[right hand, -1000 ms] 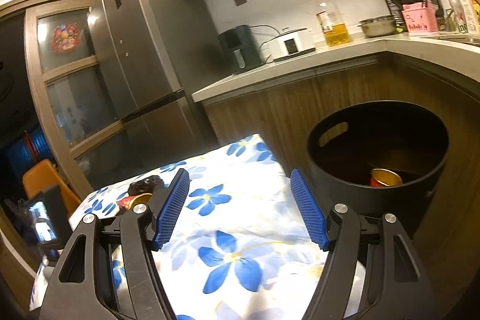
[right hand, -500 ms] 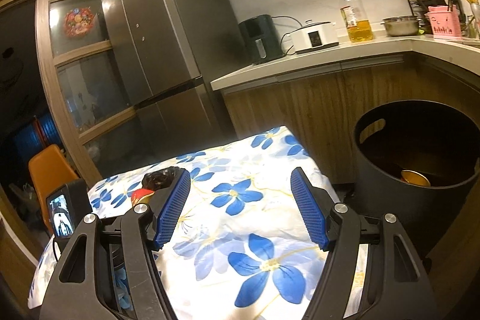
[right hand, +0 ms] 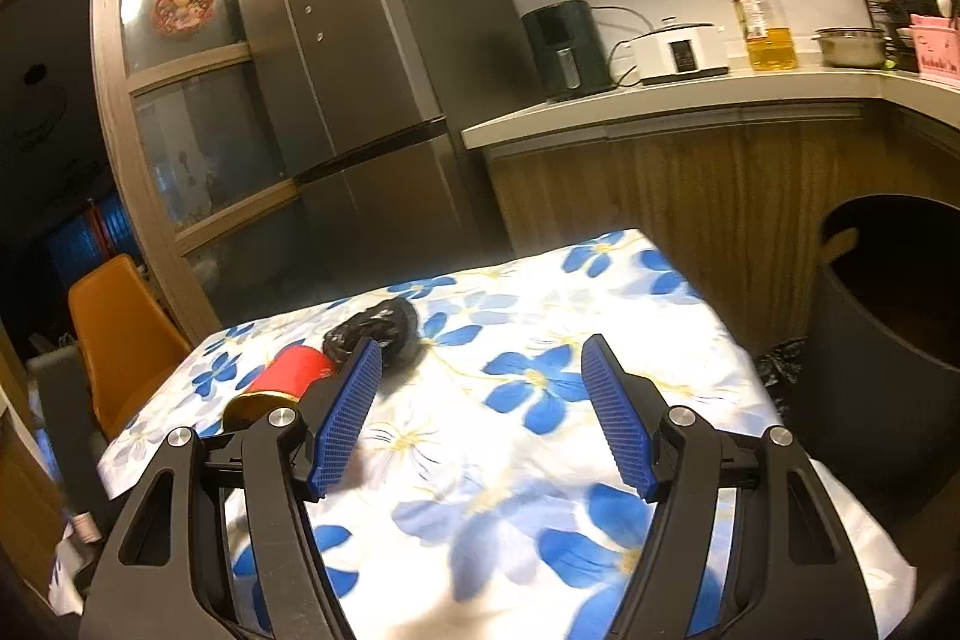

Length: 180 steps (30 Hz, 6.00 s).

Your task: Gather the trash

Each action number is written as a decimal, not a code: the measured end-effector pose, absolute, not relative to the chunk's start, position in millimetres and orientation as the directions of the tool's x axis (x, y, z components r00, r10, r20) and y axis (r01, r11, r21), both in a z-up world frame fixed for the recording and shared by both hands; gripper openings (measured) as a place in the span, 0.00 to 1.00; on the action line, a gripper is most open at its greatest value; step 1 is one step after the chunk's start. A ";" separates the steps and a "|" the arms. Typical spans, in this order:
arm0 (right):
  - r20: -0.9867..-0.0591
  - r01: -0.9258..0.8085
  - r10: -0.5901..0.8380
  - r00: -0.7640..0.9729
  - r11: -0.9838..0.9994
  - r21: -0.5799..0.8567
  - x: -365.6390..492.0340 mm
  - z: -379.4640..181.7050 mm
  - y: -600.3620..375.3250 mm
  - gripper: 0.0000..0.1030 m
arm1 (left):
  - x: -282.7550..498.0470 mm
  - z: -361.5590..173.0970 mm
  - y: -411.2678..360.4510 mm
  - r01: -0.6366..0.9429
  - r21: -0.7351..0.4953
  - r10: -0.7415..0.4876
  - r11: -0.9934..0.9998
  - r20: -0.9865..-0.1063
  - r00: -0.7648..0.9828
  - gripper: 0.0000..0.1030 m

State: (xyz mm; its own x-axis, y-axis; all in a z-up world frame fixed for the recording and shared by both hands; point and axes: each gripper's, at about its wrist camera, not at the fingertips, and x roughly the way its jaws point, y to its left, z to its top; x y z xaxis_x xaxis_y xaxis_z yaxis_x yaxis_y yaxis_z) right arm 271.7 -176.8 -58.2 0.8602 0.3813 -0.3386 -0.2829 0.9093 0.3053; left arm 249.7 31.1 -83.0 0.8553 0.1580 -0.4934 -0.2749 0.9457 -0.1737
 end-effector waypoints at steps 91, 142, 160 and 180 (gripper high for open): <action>-0.251 0.135 -0.063 0.966 0.950 0.282 203.5 -11.4 -397.7 0.05 | 270.4 -5.8 -248.1 0.305 -0.083 -0.314 0.949 -0.345 0.884 0.02; -0.364 0.167 -0.092 0.927 0.969 0.181 192.3 -18.9 -360.0 0.85 | 231.6 -22.8 -188.4 0.133 -0.010 -0.125 0.991 -0.420 0.899 0.83; -0.357 0.220 -0.171 0.918 0.970 0.103 86.9 -5.4 -284.4 0.87 | 108.3 -2.8 -111.4 0.119 0.007 -0.108 0.993 -0.368 0.923 0.94; -0.310 0.145 -0.121 0.943 0.988 0.055 -5.7 0.3 -216.2 0.91 | 20.0 -1.5 -54.1 0.078 -0.019 -0.080 0.997 -0.343 0.936 0.94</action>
